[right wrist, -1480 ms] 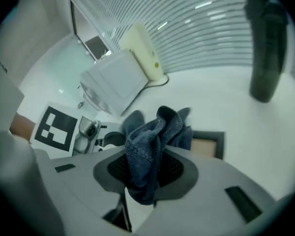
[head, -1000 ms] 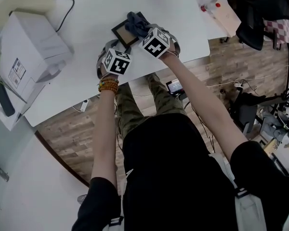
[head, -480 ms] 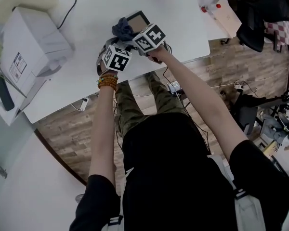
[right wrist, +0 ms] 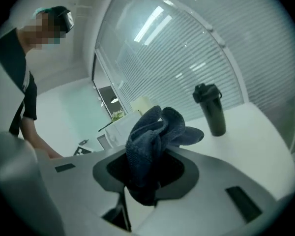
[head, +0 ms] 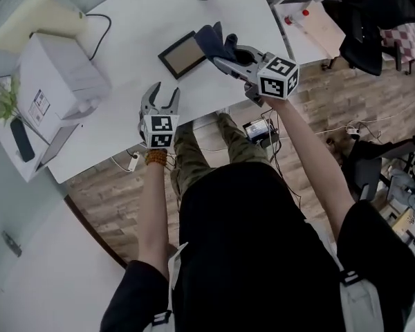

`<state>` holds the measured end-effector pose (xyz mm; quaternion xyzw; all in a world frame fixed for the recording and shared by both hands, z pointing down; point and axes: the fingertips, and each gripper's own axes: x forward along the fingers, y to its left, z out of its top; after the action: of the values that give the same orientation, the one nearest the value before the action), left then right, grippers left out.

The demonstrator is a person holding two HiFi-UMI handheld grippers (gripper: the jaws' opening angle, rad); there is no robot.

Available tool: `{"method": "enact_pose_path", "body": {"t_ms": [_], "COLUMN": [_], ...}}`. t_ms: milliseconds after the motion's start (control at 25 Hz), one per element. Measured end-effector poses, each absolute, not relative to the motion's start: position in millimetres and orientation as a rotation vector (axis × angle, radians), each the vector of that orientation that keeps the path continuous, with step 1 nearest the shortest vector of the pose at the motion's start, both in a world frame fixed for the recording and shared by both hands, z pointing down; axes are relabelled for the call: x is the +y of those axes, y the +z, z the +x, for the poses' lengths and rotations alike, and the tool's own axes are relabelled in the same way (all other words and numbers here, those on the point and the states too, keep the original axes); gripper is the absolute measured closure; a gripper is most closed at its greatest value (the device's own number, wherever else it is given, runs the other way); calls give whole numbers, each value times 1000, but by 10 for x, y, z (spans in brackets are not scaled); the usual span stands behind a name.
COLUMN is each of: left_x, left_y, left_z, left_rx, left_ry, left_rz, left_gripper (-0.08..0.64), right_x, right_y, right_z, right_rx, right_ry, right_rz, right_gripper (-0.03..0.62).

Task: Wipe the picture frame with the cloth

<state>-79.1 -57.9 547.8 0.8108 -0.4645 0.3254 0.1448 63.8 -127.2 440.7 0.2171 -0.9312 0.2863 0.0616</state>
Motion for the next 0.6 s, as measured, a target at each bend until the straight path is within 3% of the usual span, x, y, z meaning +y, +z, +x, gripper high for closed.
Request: {"method": "enact_pose_path", "body": {"t_ms": [280,600], "left_x": [-317,61], "left_y": [4440,3771], "left_z": [-748,-450], "left_rx": [-1761,-1917], "left_ry": [611,417], "left_rz": [2280,2298], "left_gripper": [438,512], "right_x": [-965,-405], "right_y": [3873,3534], "right_z": [1307,1317], "right_rx": [-2896,-2943], "right_ry": [329,137], "right_rz": [845,774], "right_gripper": [486,486]}}
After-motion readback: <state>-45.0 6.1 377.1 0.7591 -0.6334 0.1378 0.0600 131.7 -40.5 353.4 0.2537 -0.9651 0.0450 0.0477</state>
